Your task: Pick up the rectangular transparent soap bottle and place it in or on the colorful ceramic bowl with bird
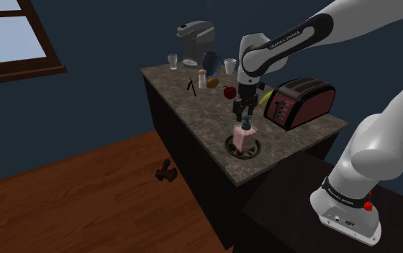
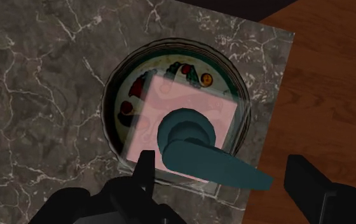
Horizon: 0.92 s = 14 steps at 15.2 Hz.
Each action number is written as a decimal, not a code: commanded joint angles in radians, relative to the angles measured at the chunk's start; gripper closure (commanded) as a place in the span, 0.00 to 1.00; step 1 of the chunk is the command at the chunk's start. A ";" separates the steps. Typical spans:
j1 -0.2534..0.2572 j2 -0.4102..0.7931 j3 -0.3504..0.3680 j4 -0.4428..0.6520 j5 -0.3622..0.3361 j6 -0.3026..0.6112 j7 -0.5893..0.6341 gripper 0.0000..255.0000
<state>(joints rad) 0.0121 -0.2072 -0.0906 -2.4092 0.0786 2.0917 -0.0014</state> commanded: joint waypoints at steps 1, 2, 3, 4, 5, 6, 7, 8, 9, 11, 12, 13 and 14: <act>0.000 0.000 0.000 0.000 0.000 0.000 0.000 0.00; 0.000 0.000 0.000 0.000 0.000 0.000 0.000 0.00; 0.000 0.000 0.000 0.000 0.000 0.000 0.000 0.00; 0.000 0.000 0.000 0.000 0.000 0.000 0.000 0.00; 0.000 0.000 0.000 0.000 0.000 0.000 0.000 0.00; -0.002 -0.013 -0.001 0.023 -0.003 -0.036 0.002 0.00; -0.003 -0.023 -0.002 0.048 -0.006 -0.071 0.004 0.00; -0.004 -0.033 -0.003 0.074 -0.009 -0.106 0.005 0.00; -0.005 -0.039 -0.004 0.095 -0.011 -0.133 0.006 0.00; -0.005 -0.039 -0.004 0.095 -0.011 -0.133 0.006 0.00; -0.005 -0.039 -0.003 0.095 -0.011 -0.133 0.006 0.00; -0.005 -0.039 -0.004 0.095 -0.011 -0.133 0.006 0.00; -0.005 -0.039 -0.003 0.095 -0.011 -0.133 0.006 0.00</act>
<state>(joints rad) 0.0068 -0.2459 -0.0941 -2.3151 0.0682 1.9594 0.0047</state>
